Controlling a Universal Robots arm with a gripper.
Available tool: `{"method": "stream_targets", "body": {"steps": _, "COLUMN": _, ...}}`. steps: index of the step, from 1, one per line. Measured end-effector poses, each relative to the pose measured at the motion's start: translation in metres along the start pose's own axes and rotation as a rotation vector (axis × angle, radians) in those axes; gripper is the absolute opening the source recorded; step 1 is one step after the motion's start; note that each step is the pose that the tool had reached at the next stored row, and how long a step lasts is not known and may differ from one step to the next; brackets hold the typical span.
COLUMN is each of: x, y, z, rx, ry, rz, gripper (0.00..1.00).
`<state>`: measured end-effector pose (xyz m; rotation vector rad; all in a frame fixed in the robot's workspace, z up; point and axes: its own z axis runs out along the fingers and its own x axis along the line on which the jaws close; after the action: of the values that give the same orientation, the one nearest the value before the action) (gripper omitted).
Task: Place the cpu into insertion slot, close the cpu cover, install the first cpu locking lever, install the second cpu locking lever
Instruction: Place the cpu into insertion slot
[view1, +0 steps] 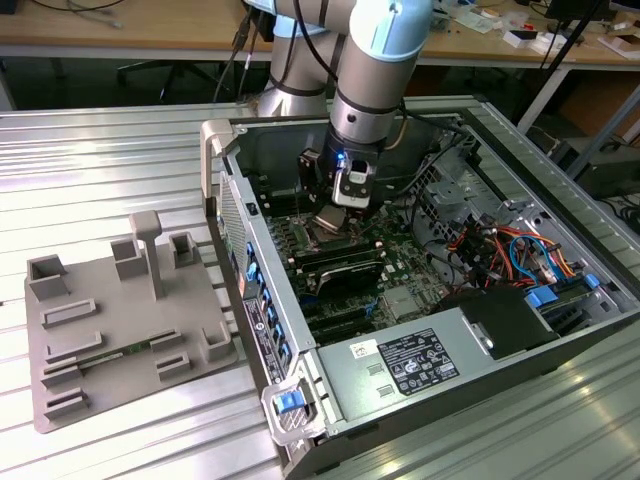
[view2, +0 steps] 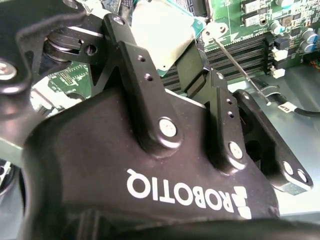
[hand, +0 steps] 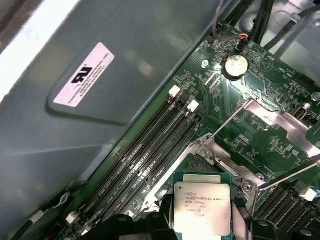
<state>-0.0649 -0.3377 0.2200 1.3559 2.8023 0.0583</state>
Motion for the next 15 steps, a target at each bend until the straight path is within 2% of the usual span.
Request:
{"method": "stream_targets", "body": {"steps": 6, "x": 0.0001, "y": -0.0003, "z": 0.002, "rx": 0.0007, "ry": -0.003, "rz": 0.064, "gripper": 0.55}}
{"method": "stream_targets", "body": {"steps": 9, "x": 0.0005, "y": -0.0001, "z": 0.0031, "rx": 0.001, "ry": -0.0051, "rz": 0.112, "gripper": 0.55}}
{"method": "stream_targets", "body": {"steps": 15, "x": 0.0031, "y": 0.0018, "z": 0.0045, "rx": 0.0015, "ry": -0.0073, "rz": 0.157, "gripper": 0.55}}
